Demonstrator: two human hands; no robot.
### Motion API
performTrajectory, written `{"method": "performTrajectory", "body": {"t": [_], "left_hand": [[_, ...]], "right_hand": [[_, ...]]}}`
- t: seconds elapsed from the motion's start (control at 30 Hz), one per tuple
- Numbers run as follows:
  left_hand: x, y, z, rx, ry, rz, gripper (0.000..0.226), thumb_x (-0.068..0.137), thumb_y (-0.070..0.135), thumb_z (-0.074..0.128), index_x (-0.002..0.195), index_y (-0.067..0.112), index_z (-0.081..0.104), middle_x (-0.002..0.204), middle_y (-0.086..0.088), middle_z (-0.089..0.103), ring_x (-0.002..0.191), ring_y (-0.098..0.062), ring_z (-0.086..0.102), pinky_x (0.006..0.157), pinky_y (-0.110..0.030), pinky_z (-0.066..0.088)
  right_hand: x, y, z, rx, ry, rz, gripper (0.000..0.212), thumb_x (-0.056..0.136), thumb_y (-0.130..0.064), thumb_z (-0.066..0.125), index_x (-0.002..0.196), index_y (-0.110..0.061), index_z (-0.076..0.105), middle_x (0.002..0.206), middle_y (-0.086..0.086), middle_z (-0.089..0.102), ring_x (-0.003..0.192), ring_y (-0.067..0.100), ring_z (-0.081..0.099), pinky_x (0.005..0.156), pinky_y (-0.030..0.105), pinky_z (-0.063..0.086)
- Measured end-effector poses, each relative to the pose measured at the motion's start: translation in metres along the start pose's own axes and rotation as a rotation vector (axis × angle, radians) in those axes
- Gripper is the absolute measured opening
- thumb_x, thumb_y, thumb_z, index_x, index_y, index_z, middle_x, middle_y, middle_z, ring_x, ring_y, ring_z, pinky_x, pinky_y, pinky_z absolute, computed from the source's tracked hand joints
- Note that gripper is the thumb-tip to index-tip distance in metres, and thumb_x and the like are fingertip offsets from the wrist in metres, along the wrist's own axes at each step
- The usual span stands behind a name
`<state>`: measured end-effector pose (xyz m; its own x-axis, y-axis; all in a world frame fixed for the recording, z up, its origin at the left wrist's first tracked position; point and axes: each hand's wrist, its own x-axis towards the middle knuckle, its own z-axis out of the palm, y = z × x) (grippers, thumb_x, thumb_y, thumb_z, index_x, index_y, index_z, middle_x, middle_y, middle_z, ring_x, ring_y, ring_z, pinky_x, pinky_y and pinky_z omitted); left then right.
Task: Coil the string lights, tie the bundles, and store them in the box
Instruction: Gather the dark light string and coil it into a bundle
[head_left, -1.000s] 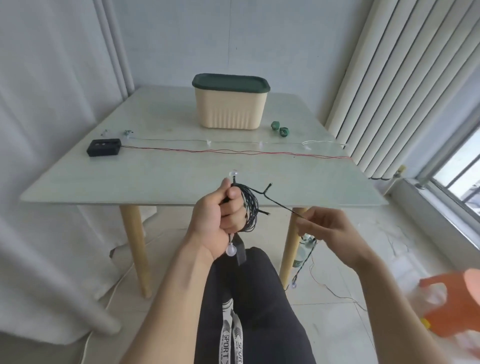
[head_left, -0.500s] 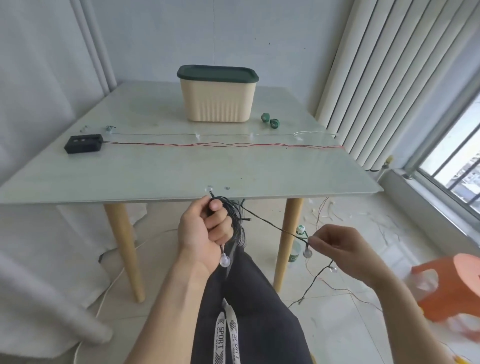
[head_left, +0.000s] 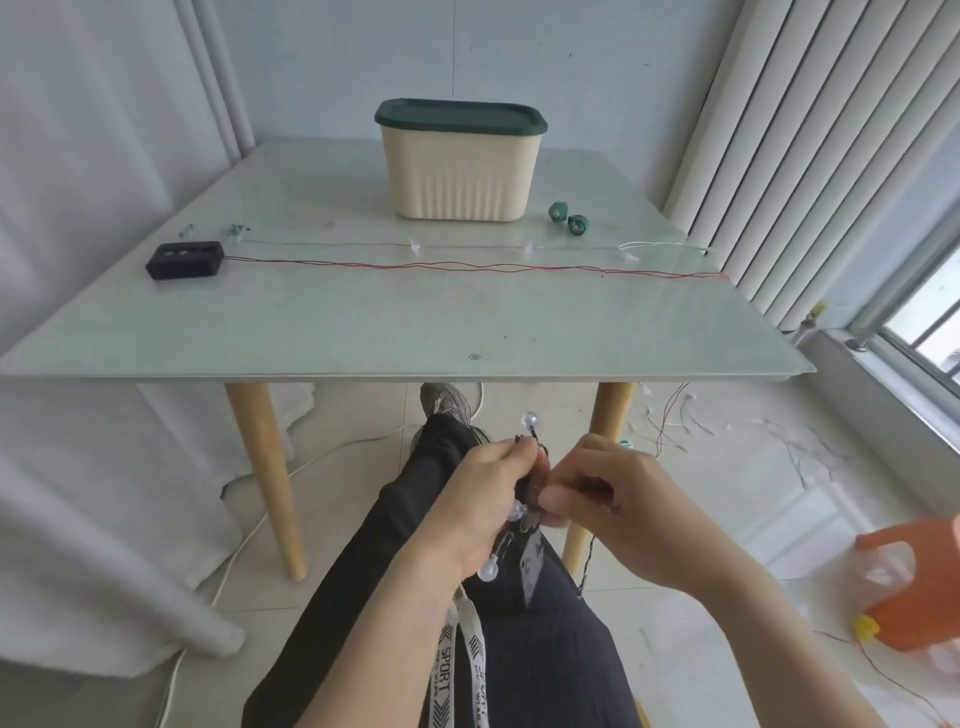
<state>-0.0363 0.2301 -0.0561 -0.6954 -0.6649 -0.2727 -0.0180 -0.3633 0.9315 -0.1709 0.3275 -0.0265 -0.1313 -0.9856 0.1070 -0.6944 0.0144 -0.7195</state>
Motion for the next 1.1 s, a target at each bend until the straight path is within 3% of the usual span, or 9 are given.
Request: {"method": "performTrajectory", "body": {"t": [0.1, 0.2, 0.3, 0.4, 0.5, 0.6, 0.8, 1.0, 1.1], "left_hand": [[-0.005, 0.0, 0.003, -0.135, -0.228, -0.05, 0.032, 0.099, 0.024, 0.048, 0.09, -0.001, 0.066, 0.077, -0.018, 0.064, 0.057, -0.027, 0.063, 0.054, -0.03, 0.052], [-0.006, -0.002, 0.005, -0.315, -0.331, -0.161, 0.031, 0.085, 0.033, 0.051, 0.072, 0.007, 0.062, 0.058, -0.01, 0.052, 0.035, -0.018, 0.041, 0.04, -0.021, 0.026], [-0.001, -0.006, 0.001, -0.41, -0.335, -0.21, 0.049, 0.092, 0.046, 0.039, 0.067, 0.01, 0.061, 0.047, 0.002, 0.029, 0.033, -0.01, 0.021, 0.042, -0.024, 0.009], [-0.001, -0.006, -0.004, -0.561, -0.357, -0.203, 0.062, 0.095, 0.06, 0.03, 0.066, 0.012, 0.056, 0.052, 0.005, 0.023, 0.039, -0.01, 0.015, 0.044, -0.027, 0.007], [-0.002, -0.004, -0.013, -0.632, -0.4, -0.168, 0.042, 0.088, 0.05, 0.043, 0.067, 0.015, 0.05, 0.055, 0.006, 0.023, 0.042, -0.011, 0.014, 0.044, -0.027, 0.008], [-0.001, -0.005, -0.015, -0.663, -0.378, -0.136, 0.019, 0.078, 0.03, 0.049, 0.064, 0.017, 0.047, 0.052, 0.006, 0.028, 0.04, -0.01, 0.016, 0.042, -0.026, 0.009], [-0.001, -0.006, -0.015, -0.657, -0.289, -0.154, 0.03, 0.085, 0.026, 0.036, 0.057, 0.018, 0.045, 0.042, 0.007, 0.028, 0.033, -0.01, 0.015, 0.038, -0.026, 0.009], [-0.001, -0.009, -0.016, -0.712, -0.193, -0.024, 0.027, 0.091, 0.02, 0.04, 0.068, 0.015, 0.051, 0.047, 0.009, 0.023, 0.034, -0.007, 0.013, 0.036, -0.024, 0.009], [-0.001, -0.011, -0.011, -0.77, -0.162, 0.018, 0.026, 0.092, 0.016, 0.039, 0.069, 0.016, 0.05, 0.05, 0.009, 0.022, 0.038, -0.008, 0.01, 0.038, -0.023, 0.008]], "right_hand": [[0.005, 0.004, 0.001, 0.225, 0.077, -0.013, 0.026, 0.095, -0.018, 0.067, 0.073, -0.03, 0.064, 0.073, -0.01, 0.058, 0.057, 0.008, 0.056, 0.062, 0.017, 0.044], [0.01, 0.011, 0.006, 0.373, 0.226, 0.009, 0.018, 0.091, -0.036, 0.064, 0.078, -0.023, 0.064, 0.07, -0.005, 0.063, 0.06, 0.014, 0.056, 0.059, 0.026, 0.044], [0.013, 0.016, 0.013, 0.399, 0.293, 0.022, 0.022, 0.086, -0.037, 0.065, 0.08, -0.016, 0.066, 0.068, -0.008, 0.063, 0.06, 0.009, 0.052, 0.058, 0.024, 0.042], [0.009, 0.022, 0.016, 0.526, 0.286, 0.019, 0.023, 0.091, -0.032, 0.06, 0.094, -0.009, 0.064, 0.07, -0.012, 0.059, 0.061, 0.01, 0.053, 0.06, 0.02, 0.044], [0.001, 0.034, 0.014, 0.622, 0.144, 0.092, 0.024, 0.094, -0.023, 0.058, 0.101, -0.001, 0.063, 0.076, -0.004, 0.06, 0.068, 0.014, 0.058, 0.067, 0.021, 0.049], [-0.006, 0.039, 0.016, 0.581, 0.045, 0.182, 0.015, 0.098, -0.011, 0.059, 0.09, 0.001, 0.063, 0.076, 0.005, 0.063, 0.071, 0.017, 0.063, 0.072, 0.023, 0.049], [-0.002, 0.036, 0.025, 0.572, 0.205, 0.226, 0.014, 0.099, -0.011, 0.061, 0.087, -0.004, 0.064, 0.067, -0.002, 0.058, 0.062, 0.018, 0.053, 0.066, 0.032, 0.048], [-0.012, 0.052, 0.013, 0.334, 0.082, 0.275, 0.046, 0.082, -0.062, 0.068, 0.075, -0.016, 0.065, 0.068, -0.004, 0.059, 0.067, 0.013, 0.054, 0.073, 0.028, 0.045], [-0.018, 0.059, 0.005, 0.218, 0.085, 0.288, 0.052, 0.079, -0.06, 0.071, 0.065, -0.013, 0.053, 0.066, -0.006, 0.058, 0.068, 0.009, 0.056, 0.071, 0.02, 0.041]]}}
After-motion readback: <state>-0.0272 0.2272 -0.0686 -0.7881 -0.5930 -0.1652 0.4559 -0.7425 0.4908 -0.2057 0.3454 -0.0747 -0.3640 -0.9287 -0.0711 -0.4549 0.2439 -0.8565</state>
